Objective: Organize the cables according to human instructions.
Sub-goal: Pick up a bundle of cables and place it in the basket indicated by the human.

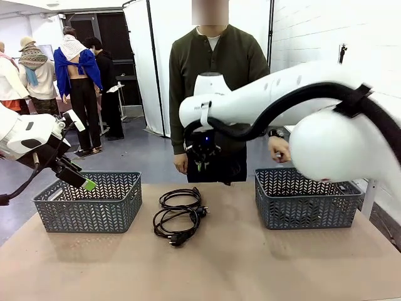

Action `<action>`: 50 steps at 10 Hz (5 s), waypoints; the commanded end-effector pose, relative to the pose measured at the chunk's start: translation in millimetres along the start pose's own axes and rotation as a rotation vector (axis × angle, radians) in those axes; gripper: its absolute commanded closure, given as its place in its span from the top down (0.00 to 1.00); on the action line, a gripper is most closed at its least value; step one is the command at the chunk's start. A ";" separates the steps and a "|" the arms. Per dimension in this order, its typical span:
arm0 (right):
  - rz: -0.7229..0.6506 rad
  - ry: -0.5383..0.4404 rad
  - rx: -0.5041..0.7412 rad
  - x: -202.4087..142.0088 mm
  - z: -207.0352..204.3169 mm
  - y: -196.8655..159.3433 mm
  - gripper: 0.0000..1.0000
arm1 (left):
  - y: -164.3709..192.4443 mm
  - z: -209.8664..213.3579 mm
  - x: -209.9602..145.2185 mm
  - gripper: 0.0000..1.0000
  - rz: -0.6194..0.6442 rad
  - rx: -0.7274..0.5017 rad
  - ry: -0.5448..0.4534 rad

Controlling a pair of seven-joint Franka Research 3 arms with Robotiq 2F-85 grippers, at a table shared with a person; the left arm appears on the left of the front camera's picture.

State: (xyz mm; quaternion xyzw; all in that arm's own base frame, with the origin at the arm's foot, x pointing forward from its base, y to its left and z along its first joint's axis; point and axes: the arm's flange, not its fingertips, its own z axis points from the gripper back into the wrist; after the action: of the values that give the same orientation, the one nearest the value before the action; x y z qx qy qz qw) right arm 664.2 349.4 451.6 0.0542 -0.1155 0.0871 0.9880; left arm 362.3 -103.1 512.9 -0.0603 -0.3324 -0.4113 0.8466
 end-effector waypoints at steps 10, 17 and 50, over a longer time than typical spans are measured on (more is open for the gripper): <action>1.063 0.128 0.015 -93.1 87.9 -54.6 0.00 | 1.3 0.0 -0.8 1.00 0.006 -0.001 -0.002; 1.043 0.131 0.028 -85.2 86.8 -51.7 0.00 | 1.3 0.0 -0.8 1.00 0.006 -0.001 -0.002; 1.171 0.175 0.022 -128.9 59.4 -296.0 1.00 | 1.3 0.0 -0.8 1.00 0.006 -0.001 -0.002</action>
State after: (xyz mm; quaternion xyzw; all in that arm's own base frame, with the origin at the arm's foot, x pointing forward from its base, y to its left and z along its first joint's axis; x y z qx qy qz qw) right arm 574.4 32.2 451.4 -0.0182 -0.0472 0.6294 0.7754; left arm 362.2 -103.2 513.0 -0.0602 -0.3325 -0.4114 0.8465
